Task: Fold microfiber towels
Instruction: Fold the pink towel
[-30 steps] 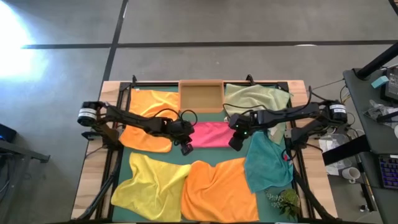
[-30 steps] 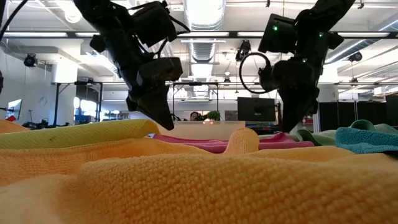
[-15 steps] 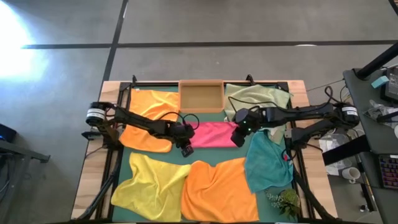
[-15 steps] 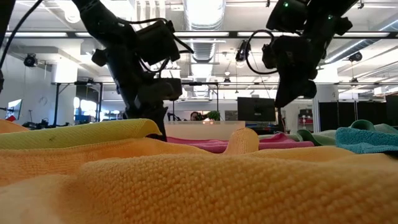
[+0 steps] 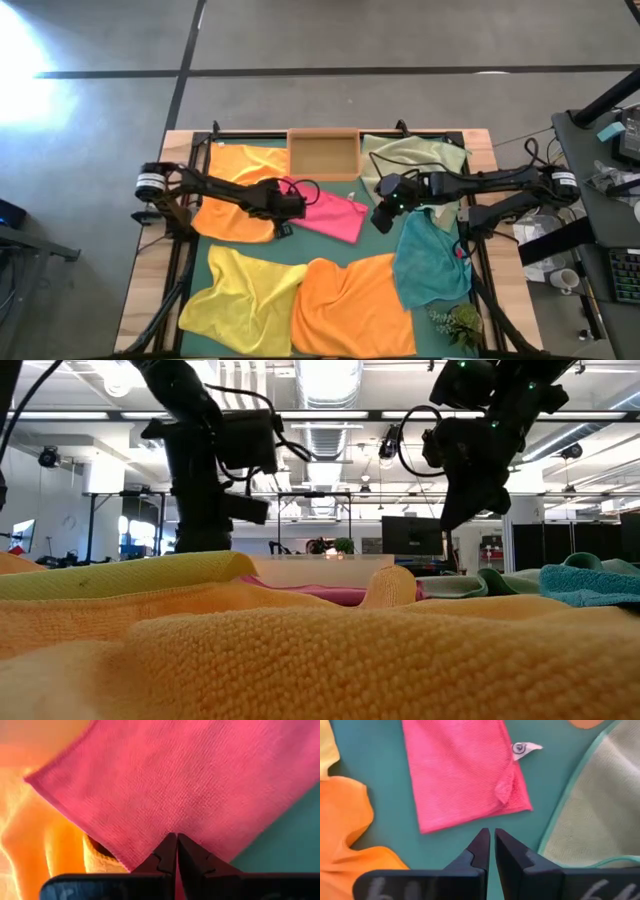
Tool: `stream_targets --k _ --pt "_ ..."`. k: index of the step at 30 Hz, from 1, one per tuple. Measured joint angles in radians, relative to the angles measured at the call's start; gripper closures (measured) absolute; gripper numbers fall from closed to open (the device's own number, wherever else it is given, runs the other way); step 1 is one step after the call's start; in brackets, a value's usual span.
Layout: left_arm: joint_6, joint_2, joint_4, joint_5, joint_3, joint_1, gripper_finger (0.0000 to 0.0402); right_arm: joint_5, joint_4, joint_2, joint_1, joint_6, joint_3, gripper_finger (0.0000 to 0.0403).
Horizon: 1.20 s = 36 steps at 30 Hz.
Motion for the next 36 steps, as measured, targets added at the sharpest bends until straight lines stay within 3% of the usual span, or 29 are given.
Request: stream_targets --k 14,23,27,30,36 --pt "-0.003 -0.125 0.053 0.015 0.16 -0.001 0.0397 -0.004 0.053 0.0 -0.016 -0.072 0.0 0.0383" --pt "-0.011 -0.15 0.052 0.021 0.228 -0.013 0.0302 -0.046 0.058 0.001 -0.067 -0.089 0.0 0.0382" --pt "-0.084 -0.162 0.048 0.131 0.239 -0.014 0.0261 -0.045 0.065 0.001 -0.077 -0.179 0.0 0.0376" --pt "-0.122 -0.171 0.048 0.227 0.237 -0.02 0.0248 -0.041 0.088 0.006 -0.079 -0.276 0.0 0.0376" --pt "-0.168 -0.185 0.047 0.233 0.2 -0.087 0.0247 -0.074 0.177 0.059 -0.092 -0.216 0.001 0.0354"
